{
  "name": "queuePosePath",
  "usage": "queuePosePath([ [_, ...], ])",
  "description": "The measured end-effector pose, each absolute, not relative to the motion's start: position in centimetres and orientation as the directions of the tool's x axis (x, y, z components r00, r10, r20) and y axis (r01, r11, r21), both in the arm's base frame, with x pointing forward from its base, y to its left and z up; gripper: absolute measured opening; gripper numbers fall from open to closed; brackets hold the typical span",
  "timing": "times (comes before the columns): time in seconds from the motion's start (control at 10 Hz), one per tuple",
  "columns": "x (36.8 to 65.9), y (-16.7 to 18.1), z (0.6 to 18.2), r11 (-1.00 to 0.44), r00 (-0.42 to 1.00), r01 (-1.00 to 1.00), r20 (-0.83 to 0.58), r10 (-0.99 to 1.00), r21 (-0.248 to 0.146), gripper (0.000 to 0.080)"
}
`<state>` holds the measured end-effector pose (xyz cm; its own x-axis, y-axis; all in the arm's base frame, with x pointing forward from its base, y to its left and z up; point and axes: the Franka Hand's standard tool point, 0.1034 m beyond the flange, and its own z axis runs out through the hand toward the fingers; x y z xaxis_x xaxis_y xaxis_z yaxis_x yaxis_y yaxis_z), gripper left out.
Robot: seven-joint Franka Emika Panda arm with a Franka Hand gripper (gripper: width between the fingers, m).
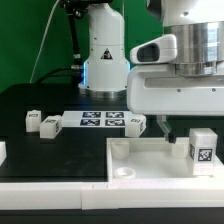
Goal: Assemble one leg
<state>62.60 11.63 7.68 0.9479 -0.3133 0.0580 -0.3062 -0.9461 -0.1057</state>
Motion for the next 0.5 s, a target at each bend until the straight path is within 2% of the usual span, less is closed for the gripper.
queuePosePath([
  [0.2, 62.59, 11.73, 7.69, -0.988, 0.988, -0.125, 0.078, -0.131, -0.088, 0.0649],
  [0.5, 62.59, 11.6, 7.63, -0.993, 0.992, -0.089, 0.08, -0.095, -0.083, 0.0622],
])
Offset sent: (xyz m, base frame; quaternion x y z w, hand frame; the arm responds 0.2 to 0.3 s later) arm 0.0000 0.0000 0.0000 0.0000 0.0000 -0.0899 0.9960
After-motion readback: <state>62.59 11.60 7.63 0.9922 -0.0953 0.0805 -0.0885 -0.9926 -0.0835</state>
